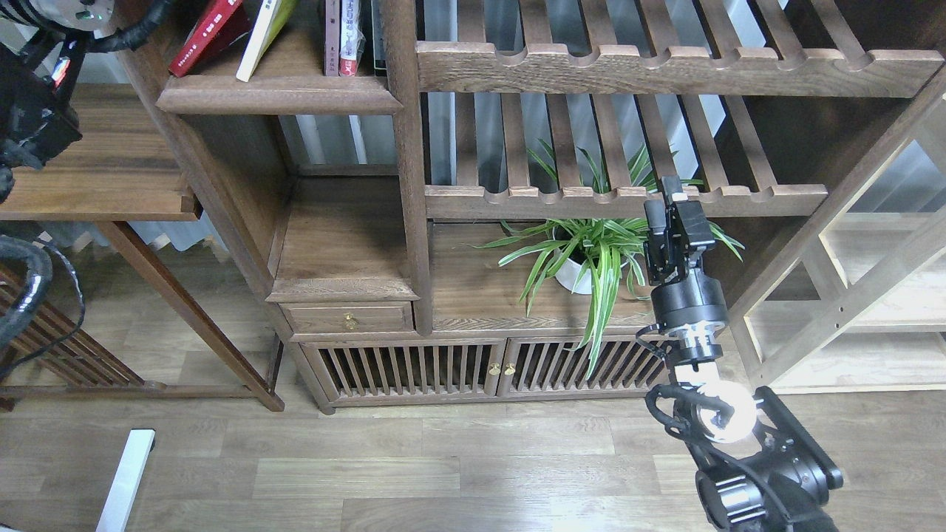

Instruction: Organize books on shelf

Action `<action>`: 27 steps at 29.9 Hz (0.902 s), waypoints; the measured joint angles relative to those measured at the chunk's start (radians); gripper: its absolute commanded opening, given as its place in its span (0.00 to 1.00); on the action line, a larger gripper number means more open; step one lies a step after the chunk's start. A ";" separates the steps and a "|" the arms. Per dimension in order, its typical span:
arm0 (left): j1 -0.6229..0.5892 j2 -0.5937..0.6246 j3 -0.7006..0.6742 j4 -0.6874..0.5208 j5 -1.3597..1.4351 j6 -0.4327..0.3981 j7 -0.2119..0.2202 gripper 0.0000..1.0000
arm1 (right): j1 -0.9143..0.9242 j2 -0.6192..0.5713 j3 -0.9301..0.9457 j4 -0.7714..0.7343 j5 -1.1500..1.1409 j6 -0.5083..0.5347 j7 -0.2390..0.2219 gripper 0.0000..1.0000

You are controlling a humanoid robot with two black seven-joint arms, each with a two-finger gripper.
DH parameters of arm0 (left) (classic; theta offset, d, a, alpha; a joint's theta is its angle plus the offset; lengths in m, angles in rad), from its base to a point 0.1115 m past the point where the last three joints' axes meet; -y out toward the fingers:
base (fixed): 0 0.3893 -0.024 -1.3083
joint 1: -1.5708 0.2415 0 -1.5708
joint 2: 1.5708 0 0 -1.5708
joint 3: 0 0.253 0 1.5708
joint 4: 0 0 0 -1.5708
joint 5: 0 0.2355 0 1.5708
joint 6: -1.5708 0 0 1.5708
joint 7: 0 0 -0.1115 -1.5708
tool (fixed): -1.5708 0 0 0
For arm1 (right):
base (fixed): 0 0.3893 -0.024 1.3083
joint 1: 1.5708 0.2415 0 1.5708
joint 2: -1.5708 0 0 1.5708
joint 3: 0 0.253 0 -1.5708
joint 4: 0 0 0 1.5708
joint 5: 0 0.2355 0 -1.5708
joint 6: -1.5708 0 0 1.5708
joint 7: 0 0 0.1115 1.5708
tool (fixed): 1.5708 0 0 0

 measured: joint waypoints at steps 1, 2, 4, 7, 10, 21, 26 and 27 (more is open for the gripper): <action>0.000 0.001 0.000 0.000 0.000 0.000 0.000 0.33 | 0.000 0.000 0.000 0.000 0.000 0.000 0.000 0.64; 0.000 0.001 0.000 0.000 0.000 0.001 0.000 0.35 | 0.000 0.000 0.000 0.000 0.000 0.000 0.000 0.64; 0.000 0.003 0.000 0.000 0.000 0.002 0.000 0.40 | 0.000 0.001 -0.001 0.000 0.000 0.000 0.000 0.64; 0.000 0.003 0.000 0.000 0.001 0.003 0.000 0.48 | 0.000 0.001 -0.003 0.000 0.000 0.000 0.000 0.64; 0.000 0.003 0.000 0.000 0.001 0.005 0.000 0.48 | 0.000 0.002 -0.004 -0.001 0.000 0.000 0.000 0.64; -0.004 0.002 0.011 0.002 0.001 0.007 0.001 0.49 | 0.001 0.003 -0.010 -0.002 -0.001 0.000 0.000 0.64; -0.013 -0.017 0.011 -0.006 -0.005 0.007 -0.002 0.61 | 0.005 0.002 -0.012 -0.002 -0.001 0.000 0.000 0.66; -0.013 -0.020 0.011 -0.008 -0.007 0.005 -0.003 0.64 | 0.008 0.001 -0.013 -0.002 -0.001 0.000 0.000 0.66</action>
